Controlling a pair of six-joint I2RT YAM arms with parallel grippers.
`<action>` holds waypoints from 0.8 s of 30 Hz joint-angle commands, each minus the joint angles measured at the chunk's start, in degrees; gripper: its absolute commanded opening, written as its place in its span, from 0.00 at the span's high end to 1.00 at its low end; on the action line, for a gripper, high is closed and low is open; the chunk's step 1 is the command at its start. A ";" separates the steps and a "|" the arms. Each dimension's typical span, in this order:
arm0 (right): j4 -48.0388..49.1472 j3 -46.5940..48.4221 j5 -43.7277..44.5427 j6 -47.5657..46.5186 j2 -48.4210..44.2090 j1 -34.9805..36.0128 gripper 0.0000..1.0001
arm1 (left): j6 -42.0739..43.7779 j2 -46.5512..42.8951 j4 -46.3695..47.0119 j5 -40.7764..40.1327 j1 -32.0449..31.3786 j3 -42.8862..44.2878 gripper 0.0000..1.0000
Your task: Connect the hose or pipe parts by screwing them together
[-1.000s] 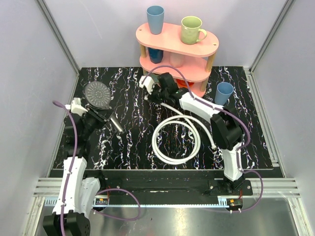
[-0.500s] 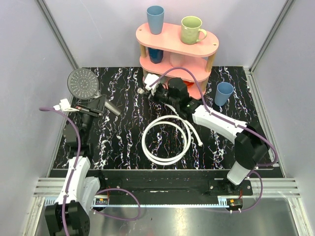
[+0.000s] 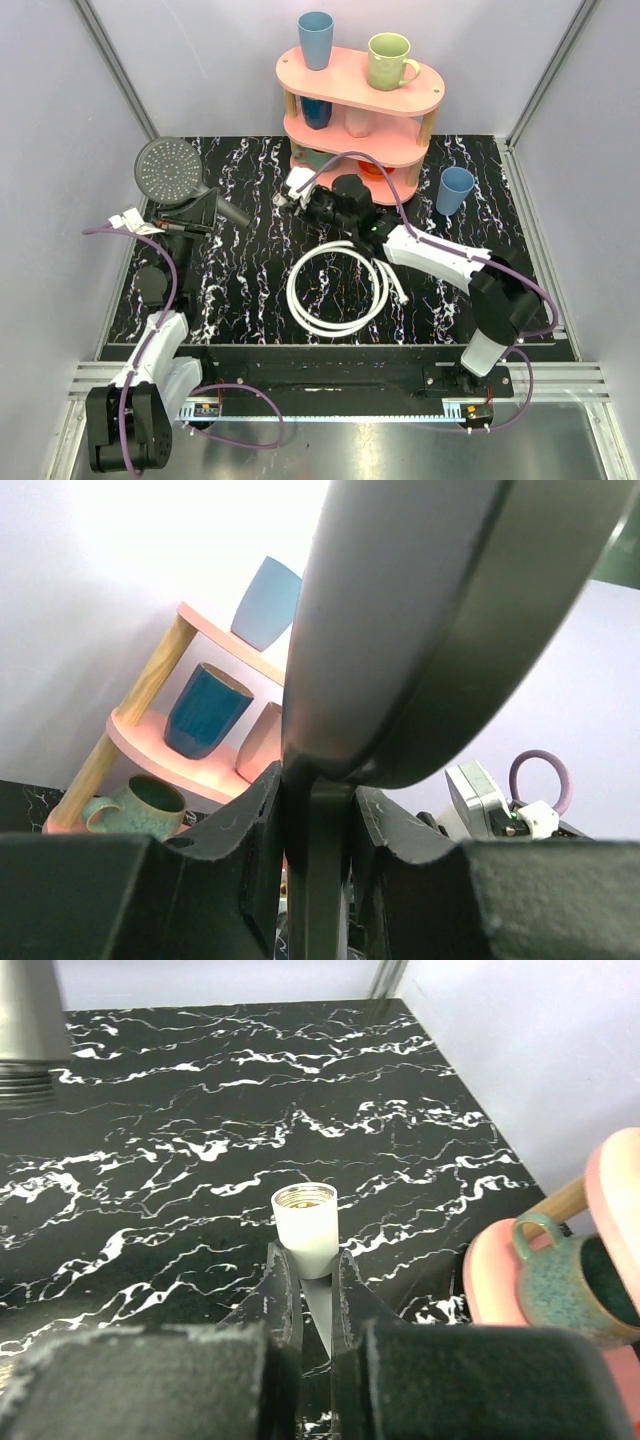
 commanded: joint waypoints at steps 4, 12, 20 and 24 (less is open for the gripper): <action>3.53 1.31 -1.84 4.56 0.35 3.40 1.00 | 5.18 0.71 14.63 -1.49 -0.80 0.65 1.00; 5.11 0.96 -3.42 7.47 1.31 5.42 1.00 | 4.12 2.12 16.04 -1.41 -0.80 -0.49 1.00; 5.38 1.48 -5.10 10.64 1.75 6.30 1.00 | 5.18 3.43 16.04 -0.18 -0.80 0.39 1.00; 5.55 1.05 -5.62 11.34 1.40 6.65 1.00 | 5.70 4.57 16.30 -0.17 -0.80 0.39 1.00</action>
